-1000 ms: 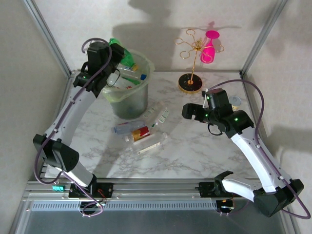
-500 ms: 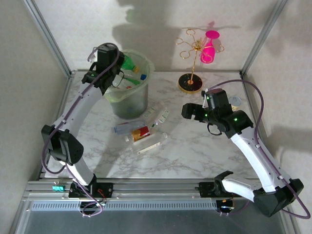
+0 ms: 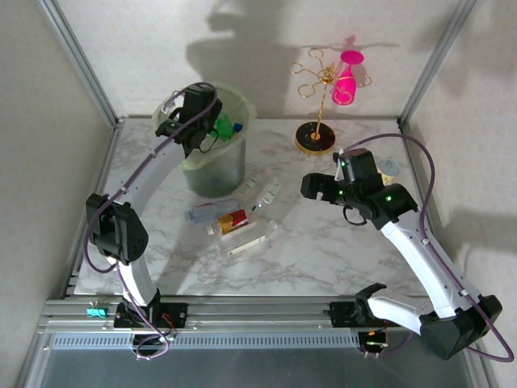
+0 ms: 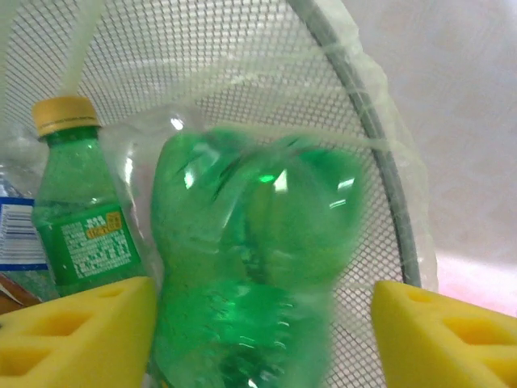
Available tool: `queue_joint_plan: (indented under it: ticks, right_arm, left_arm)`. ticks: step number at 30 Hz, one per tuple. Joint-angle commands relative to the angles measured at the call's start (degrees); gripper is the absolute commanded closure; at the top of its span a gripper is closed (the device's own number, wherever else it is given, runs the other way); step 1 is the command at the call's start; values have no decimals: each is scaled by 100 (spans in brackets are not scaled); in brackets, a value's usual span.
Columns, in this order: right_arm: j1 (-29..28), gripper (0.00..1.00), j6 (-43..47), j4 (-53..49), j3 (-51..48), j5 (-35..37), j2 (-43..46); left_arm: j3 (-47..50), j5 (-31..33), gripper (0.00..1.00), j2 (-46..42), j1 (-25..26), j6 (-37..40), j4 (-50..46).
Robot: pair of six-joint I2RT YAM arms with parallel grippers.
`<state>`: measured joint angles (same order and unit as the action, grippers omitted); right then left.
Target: Put the plastic bottles in the bin
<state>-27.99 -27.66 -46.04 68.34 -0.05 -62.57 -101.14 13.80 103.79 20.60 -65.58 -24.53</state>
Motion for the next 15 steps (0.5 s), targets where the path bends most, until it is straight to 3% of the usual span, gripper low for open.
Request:
queue_joint_plan:
  ticks: [1, 7, 15]
  right_arm:
    - [45, 4, 108, 88, -56, 28, 42]
    - [46, 4, 91, 111, -53, 2, 52]
    - [42, 7, 121, 148, -19, -203, 8]
  left_arm:
    - [-351, 617, 23, -396, 14, -596, -484]
    - [-49, 579, 20, -940, -12, -493, -467]
    - [246, 246, 46, -1575, 79, 860, 137]
